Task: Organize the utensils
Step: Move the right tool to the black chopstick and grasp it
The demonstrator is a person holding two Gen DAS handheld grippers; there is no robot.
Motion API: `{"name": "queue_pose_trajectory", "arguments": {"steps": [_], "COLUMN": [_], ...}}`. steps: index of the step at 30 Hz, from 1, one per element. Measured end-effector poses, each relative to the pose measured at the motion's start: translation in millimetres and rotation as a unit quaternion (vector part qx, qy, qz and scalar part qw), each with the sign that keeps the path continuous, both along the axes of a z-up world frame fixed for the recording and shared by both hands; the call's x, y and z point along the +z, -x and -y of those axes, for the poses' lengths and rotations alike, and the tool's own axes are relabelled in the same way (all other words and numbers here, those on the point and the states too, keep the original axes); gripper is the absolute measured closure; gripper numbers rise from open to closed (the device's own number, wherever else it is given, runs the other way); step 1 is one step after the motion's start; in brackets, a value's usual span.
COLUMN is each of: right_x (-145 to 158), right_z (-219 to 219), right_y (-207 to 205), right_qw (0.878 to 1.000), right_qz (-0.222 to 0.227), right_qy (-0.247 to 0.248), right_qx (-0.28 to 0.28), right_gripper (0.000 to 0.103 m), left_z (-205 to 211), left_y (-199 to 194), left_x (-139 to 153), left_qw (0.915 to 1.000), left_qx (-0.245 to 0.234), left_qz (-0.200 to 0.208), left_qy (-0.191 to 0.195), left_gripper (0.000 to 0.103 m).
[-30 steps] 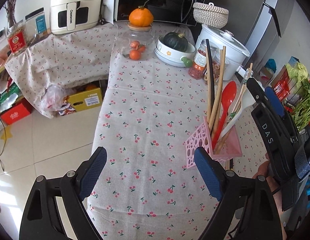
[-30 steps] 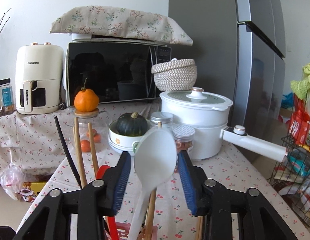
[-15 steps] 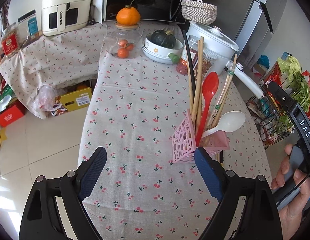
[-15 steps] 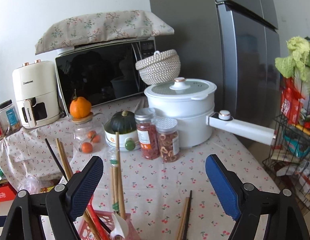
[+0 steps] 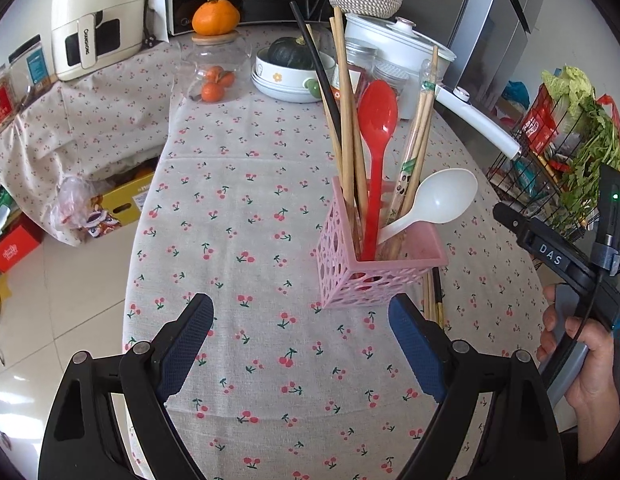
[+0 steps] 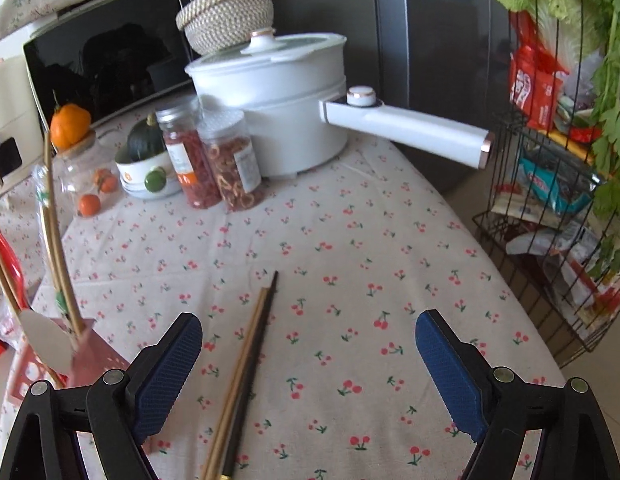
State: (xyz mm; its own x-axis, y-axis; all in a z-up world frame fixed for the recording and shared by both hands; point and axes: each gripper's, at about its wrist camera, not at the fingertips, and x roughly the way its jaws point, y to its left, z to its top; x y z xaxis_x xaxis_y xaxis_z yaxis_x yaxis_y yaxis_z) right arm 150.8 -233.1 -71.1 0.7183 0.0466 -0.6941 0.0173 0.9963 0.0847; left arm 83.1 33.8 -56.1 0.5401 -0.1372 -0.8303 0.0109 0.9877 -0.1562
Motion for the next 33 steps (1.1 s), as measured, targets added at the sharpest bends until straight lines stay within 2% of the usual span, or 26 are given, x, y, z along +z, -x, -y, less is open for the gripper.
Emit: {"name": "queue_pose_trajectory", "arguments": {"steps": [4, 7, 11, 15, 17, 20, 23, 26, 30, 31, 32, 33], "right_x": [-35, -53, -67, -79, -79, -79, -77, -76, -76, -77, -77, -76], "right_z": [-4, -7, -13, -21, -22, -19, -20, -30, -33, -37, -41, -42], "right_y": [-19, -29, -40, -48, -49, -54, -56, -54, -54, -53, -52, -52], "right_qw": [0.998, 0.995, 0.994, 0.990, 0.990, 0.990, 0.988, 0.987, 0.985, 0.984, 0.983, 0.983], "right_qz": [-0.061, -0.089, -0.098, -0.109, -0.106, -0.124, -0.145, -0.150, -0.164, -0.166, -0.164, -0.163], "right_qy": [-0.007, -0.009, 0.024, 0.060, 0.058, 0.045, 0.015, 0.026, 0.021, 0.033, 0.059, 0.056], "right_qx": [0.033, 0.041, 0.048, 0.066, 0.069, 0.054, 0.041, 0.060, 0.051, 0.053, 0.055, 0.067], "right_gripper": [0.013, 0.013, 0.013, 0.020, 0.021, 0.022, 0.032, 0.041, 0.051, 0.052, 0.062, 0.085], "left_z": [7, 12, 17, 21, 23, 28, 32, 35, 43, 45, 47, 49], "left_y": [0, 1, 2, 4, 6, 9, 11, 13, 20, 21, 23, 24], "left_x": [-4, -4, -4, -5, -5, -3, -2, 0, 3, 3, 3, 3], "left_qw": [0.9999, 0.9999, 0.9996, 0.9991, 0.9989, 0.9982, 0.9976, 0.9973, 0.9958, 0.9954, 0.9950, 0.9946], "left_qx": [-0.010, -0.016, -0.027, -0.041, -0.046, -0.058, -0.067, -0.072, -0.089, -0.093, -0.096, -0.100], "left_qz": [-0.005, -0.006, -0.005, -0.005, -0.004, 0.005, 0.009, 0.009, 0.018, 0.021, 0.023, 0.024], "left_qy": [0.002, 0.004, 0.006, 0.004, 0.001, -0.010, -0.017, -0.010, -0.007, -0.010, -0.014, -0.017], "left_gripper": [0.012, 0.012, 0.012, 0.012, 0.012, 0.012, 0.012, 0.012, 0.012, 0.012, 0.012, 0.012]}}
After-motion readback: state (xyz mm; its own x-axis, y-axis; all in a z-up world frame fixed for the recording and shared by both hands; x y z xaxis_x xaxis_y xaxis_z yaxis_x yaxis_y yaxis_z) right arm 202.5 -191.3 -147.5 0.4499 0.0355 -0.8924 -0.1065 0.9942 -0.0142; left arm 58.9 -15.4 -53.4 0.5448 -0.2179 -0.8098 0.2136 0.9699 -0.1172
